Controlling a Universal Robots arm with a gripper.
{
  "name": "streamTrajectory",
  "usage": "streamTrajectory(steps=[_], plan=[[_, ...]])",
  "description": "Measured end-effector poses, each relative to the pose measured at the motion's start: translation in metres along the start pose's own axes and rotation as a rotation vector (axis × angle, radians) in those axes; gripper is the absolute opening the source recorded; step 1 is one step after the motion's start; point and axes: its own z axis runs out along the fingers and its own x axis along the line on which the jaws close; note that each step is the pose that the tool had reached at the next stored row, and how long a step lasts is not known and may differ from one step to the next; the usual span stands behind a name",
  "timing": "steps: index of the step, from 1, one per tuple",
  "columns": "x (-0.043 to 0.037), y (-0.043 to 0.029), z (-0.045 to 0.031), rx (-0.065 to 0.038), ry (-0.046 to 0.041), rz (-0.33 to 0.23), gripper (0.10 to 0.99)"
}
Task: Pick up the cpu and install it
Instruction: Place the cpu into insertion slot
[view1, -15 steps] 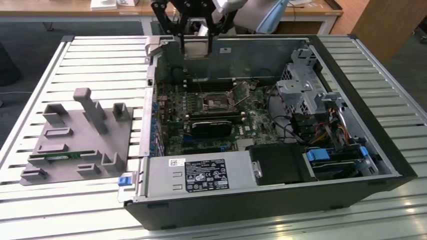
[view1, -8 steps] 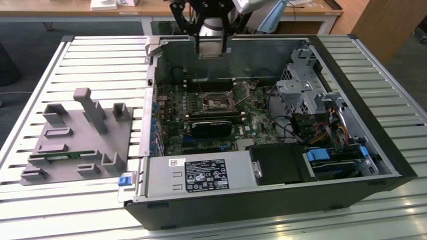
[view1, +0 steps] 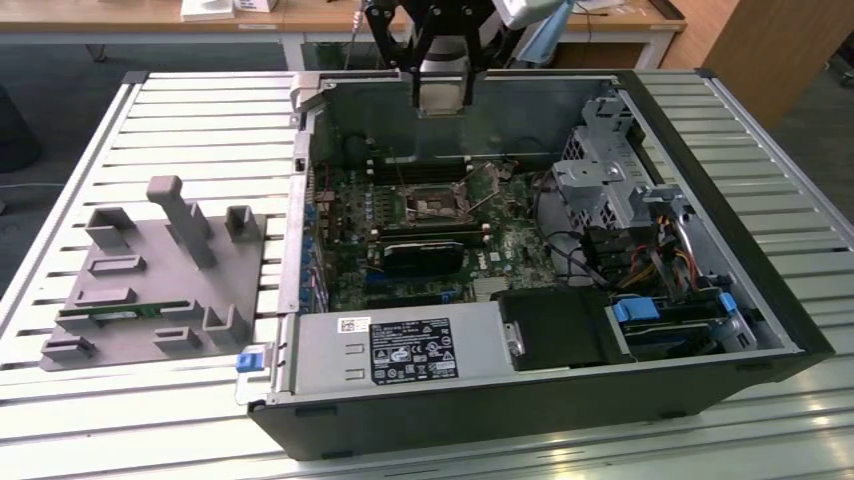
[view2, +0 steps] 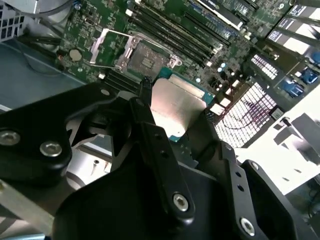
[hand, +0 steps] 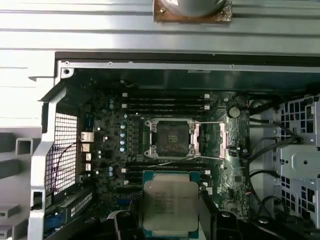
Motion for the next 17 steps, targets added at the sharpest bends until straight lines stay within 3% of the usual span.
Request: streamTrajectory(steps=[17], plan=[[-0.0001, -0.0006, 0.0082, 0.0, -0.0207, 0.294, 0.533]])
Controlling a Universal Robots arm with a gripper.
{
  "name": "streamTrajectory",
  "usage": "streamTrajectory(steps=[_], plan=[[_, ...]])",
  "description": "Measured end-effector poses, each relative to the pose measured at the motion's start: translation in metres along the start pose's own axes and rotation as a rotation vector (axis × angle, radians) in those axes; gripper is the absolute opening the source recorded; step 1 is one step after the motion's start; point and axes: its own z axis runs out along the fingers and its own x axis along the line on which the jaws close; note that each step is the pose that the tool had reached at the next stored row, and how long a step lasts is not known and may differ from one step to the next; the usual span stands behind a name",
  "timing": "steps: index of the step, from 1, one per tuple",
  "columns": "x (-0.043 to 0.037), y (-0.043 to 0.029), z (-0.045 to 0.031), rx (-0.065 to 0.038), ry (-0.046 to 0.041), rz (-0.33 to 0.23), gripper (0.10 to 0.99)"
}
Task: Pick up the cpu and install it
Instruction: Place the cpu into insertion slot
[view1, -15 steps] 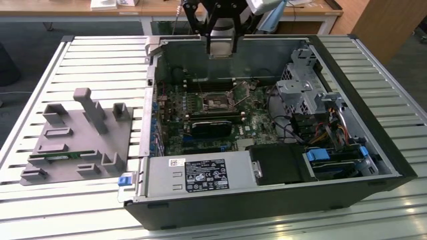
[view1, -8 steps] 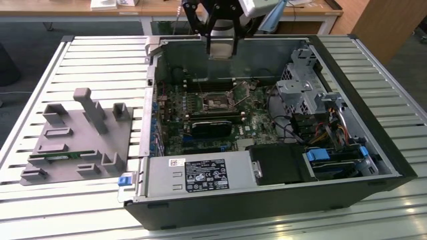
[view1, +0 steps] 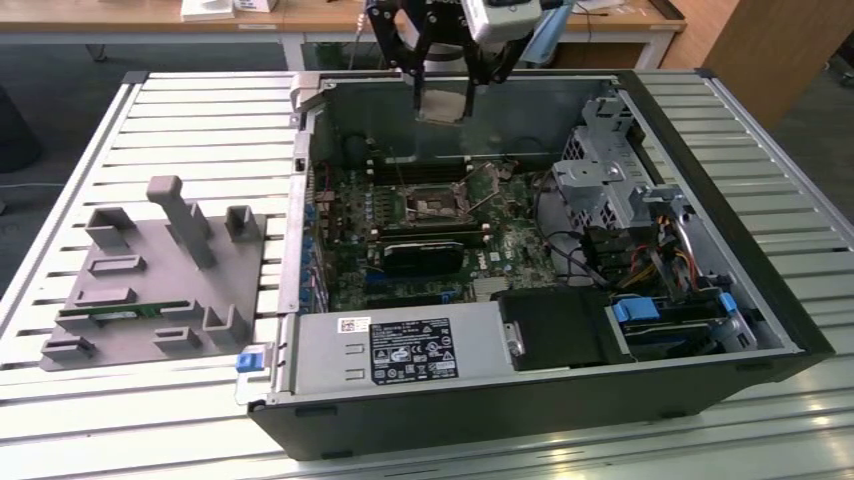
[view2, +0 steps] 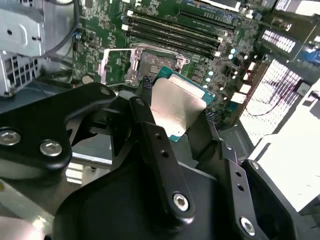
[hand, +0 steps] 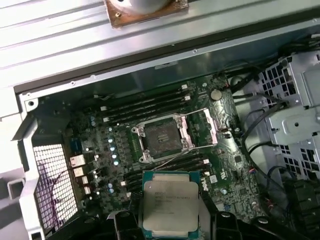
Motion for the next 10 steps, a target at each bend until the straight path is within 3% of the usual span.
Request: streamTrajectory(steps=[10], plan=[[0.0, -0.0002, 0.0033, 0.0, -0.0123, 0.177, 0.533]])
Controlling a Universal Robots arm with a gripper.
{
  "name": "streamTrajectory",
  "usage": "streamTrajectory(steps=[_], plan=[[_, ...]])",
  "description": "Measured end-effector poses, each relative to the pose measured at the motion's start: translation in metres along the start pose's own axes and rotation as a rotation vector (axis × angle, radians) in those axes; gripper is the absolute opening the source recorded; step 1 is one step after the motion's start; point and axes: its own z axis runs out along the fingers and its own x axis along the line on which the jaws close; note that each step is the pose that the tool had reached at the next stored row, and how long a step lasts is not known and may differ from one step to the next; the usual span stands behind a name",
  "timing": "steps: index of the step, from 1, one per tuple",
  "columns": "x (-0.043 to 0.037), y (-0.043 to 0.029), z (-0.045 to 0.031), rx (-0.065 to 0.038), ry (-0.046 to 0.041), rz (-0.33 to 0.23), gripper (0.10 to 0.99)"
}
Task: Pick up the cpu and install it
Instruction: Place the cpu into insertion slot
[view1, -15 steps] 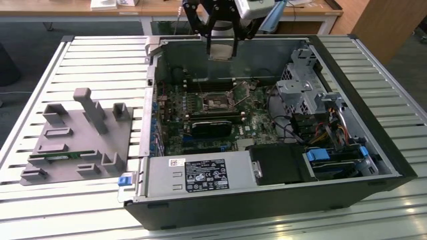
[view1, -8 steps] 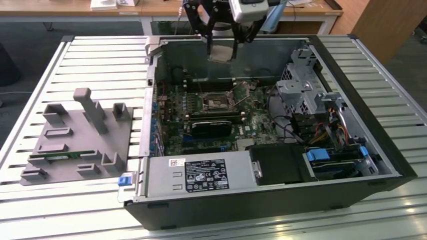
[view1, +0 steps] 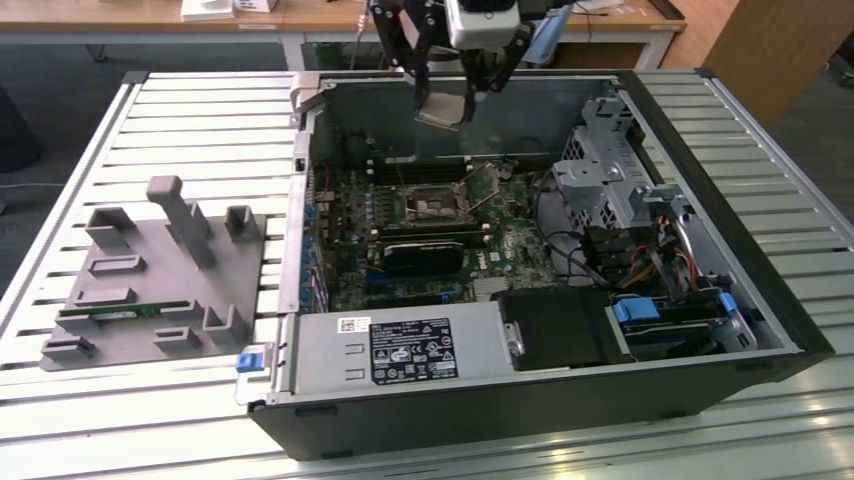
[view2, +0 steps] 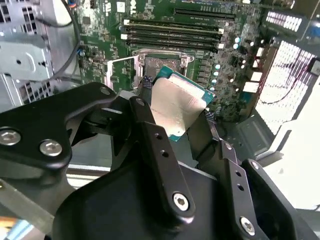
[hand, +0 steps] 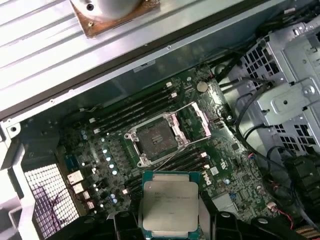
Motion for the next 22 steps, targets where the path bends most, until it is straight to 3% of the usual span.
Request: streamTrajectory(steps=[22], plan=[[0.0008, 0.0015, 0.0024, 0.0, -0.0215, 0.309, 0.533]])
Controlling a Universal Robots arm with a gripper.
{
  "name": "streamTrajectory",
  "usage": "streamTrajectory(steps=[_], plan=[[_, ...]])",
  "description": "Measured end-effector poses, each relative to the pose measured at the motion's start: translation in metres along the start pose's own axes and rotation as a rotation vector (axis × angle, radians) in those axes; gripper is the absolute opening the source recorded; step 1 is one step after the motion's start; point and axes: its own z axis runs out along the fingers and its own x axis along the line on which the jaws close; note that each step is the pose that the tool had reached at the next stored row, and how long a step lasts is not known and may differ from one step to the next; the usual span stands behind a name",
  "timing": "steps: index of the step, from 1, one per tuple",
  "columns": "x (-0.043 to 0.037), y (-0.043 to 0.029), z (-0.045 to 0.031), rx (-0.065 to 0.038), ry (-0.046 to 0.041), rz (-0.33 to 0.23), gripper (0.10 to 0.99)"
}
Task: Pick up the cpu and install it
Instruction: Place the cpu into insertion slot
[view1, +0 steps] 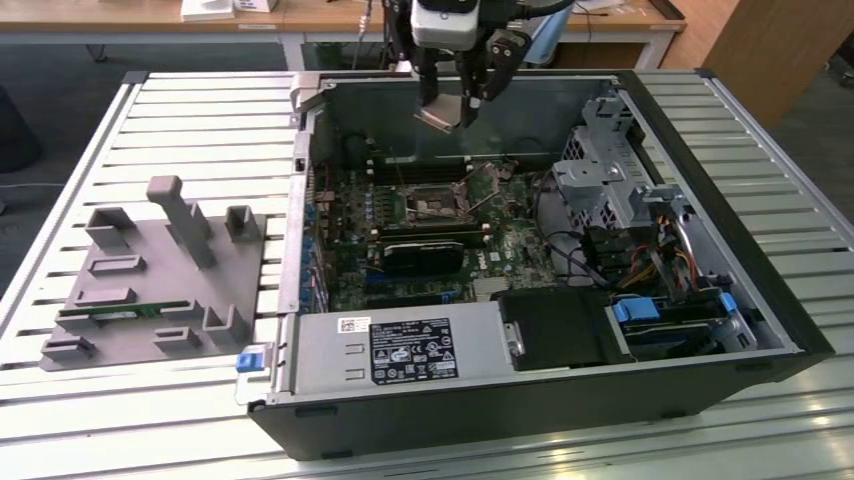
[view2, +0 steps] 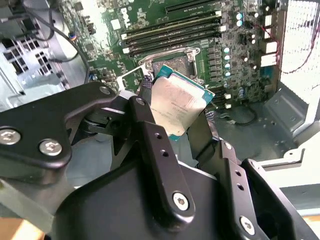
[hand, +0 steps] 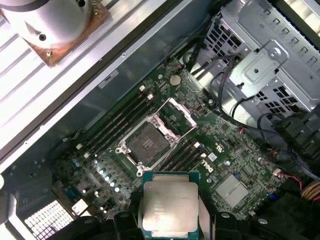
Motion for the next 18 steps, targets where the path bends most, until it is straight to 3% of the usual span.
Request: streamTrajectory(steps=[18], plan=[[0.0007, 0.0004, 0.0032, 0.0, -0.0193, 0.278, 0.533]])
